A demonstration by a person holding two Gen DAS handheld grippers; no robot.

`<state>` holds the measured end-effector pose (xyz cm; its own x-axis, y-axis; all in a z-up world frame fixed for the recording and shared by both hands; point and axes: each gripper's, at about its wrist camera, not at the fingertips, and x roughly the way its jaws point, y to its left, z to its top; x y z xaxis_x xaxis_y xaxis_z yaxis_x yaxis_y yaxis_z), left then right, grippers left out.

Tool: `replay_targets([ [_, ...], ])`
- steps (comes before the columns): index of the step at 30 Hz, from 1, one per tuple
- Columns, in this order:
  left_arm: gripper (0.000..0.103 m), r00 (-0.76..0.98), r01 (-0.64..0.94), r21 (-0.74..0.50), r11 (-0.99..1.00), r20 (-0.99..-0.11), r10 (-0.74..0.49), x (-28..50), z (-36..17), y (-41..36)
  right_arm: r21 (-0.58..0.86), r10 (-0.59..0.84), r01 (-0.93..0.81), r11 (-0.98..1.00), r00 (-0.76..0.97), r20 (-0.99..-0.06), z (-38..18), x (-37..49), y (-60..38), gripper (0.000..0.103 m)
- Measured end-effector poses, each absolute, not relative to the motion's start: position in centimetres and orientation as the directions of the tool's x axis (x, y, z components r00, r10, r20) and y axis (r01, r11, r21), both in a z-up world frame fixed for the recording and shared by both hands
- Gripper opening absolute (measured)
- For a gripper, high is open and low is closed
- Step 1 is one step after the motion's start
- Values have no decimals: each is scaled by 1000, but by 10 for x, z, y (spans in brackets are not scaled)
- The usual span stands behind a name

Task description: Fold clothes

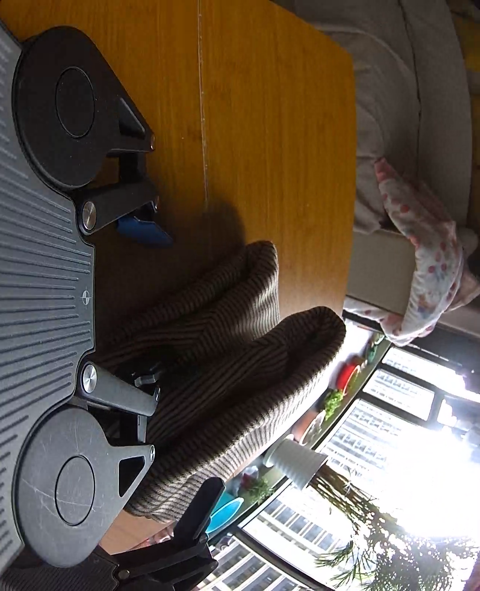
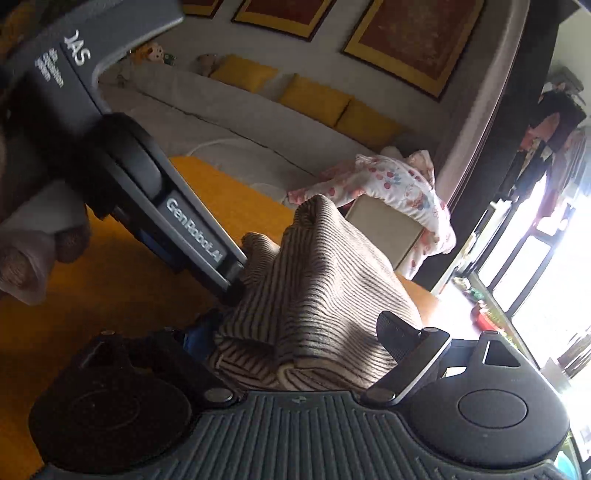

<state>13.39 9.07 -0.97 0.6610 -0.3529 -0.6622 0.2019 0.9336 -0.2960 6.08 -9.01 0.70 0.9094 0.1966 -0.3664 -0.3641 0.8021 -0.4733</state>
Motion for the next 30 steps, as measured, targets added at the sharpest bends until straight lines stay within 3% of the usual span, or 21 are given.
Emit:
replay_targets([
  [3,66,665,206,-300,931,-656,-358,130,-11,92,-513,149,-305,802,935,-323,10,53,-103,84],
  [11,57,654,216,-344,914,-643,-398,127,-5,87,-536,149,-337,774,920,-363,2,61,-101,85],
  [14,50,634,253,-405,879,-617,-467,121,0,88,-531,120,-268,804,947,-296,12,63,-116,62],
  [16,45,598,268,-476,838,-600,-532,123,-2,86,-562,86,-218,798,964,-251,15,65,-121,62],
  [18,43,574,275,-508,816,-594,-563,123,-6,81,-568,80,-234,789,956,-282,11,73,-124,71],
  [20,43,556,279,-521,807,-597,-578,122,-11,74,-521,87,-259,813,940,-330,6,90,-133,69],
  [21,43,547,279,-527,802,-599,-584,121,-14,72,-495,93,-265,828,934,-344,7,97,-139,51],
  [23,41,535,277,-540,795,-600,-594,120,-19,72,-429,133,-287,857,926,-354,22,107,-152,32],
  [25,39,530,270,-557,786,-595,-604,121,-21,74,-443,183,-305,843,937,-297,47,97,-152,26],
  [28,37,527,260,-584,769,-581,-619,124,-24,78,-547,283,-356,758,934,-216,75,70,-139,26],
  [30,37,527,258,-600,758,-570,-631,125,-26,80,-619,335,-402,674,914,-229,67,53,-123,26],
])
